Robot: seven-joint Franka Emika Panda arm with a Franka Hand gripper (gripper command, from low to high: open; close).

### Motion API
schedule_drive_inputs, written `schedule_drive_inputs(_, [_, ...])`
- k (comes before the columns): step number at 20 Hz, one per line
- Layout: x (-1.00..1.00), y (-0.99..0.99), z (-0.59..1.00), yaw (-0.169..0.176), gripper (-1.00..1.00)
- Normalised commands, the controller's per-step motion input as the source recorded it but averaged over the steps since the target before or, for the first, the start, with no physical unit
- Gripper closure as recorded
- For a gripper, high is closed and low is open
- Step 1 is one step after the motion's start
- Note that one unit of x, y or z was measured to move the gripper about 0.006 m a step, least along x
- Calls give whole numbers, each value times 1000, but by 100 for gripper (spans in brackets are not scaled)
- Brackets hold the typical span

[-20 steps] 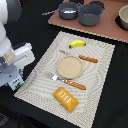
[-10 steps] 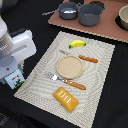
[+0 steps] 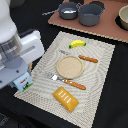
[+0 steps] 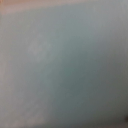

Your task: Interact with the objects in diverse but meaningful ways.

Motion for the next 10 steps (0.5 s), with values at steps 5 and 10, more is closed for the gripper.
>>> schedule_drive_inputs(5, [442,31,-135,6,100])
schedule_drive_inputs(10, [520,153,-22,14,100])
